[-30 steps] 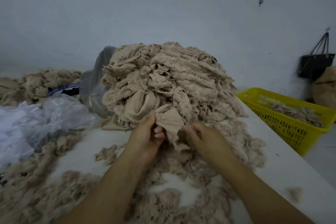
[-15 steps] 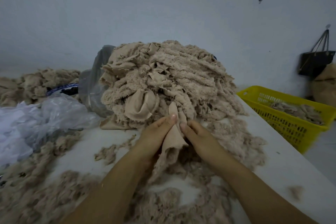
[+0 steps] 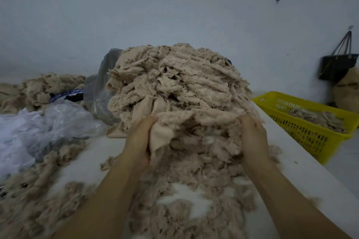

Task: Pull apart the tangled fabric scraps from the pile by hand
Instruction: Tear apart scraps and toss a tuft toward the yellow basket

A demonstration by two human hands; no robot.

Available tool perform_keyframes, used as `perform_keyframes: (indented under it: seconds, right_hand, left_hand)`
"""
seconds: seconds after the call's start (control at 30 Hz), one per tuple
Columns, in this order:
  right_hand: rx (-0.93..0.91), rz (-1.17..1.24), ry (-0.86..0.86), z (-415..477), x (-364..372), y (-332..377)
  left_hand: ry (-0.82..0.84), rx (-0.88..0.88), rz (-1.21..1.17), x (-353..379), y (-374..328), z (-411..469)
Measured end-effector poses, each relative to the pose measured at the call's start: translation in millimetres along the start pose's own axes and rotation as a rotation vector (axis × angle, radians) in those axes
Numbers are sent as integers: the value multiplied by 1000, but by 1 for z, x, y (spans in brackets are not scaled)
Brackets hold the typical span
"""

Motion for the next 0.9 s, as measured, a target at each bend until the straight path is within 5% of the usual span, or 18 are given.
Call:
perform_keyframes:
  seconds: [0.1, 0.17, 0.23, 0.33, 0.5, 0.7, 0.9]
  right_hand:
    - [-52, 56, 118, -17, 13, 16]
    - [-85, 45, 189, -27, 19, 21]
    - [-204, -11, 297, -43, 30, 28]
    - [-434, -140, 568, -83, 55, 31]
    - [-786, -532, 772, -121, 83, 13]
    - [-626, -953, 423, -37, 49, 1]
    - [-470, -876, 88, 3, 13, 0]
  left_hand:
    - [70, 574, 554, 18, -22, -7]
    - [249, 781, 857, 43, -4, -22]
    - [368, 535, 820, 52, 21, -34]
    - [408, -35, 404, 55, 53, -37]
    - [184, -254, -84, 38, 33, -23]
    - [43, -259, -406, 19, 10, -9]
    - [-90, -249, -563, 2, 3, 1]
Point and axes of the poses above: each hand's wrist, its own z-axis towards the middle knuckle, its own x-axis out of the palm, y = z × x, the point moved 9 cm from there along z, towards the middle knuckle, and after that the axes turned 15 degrees about -y, right-handed, at the moved point
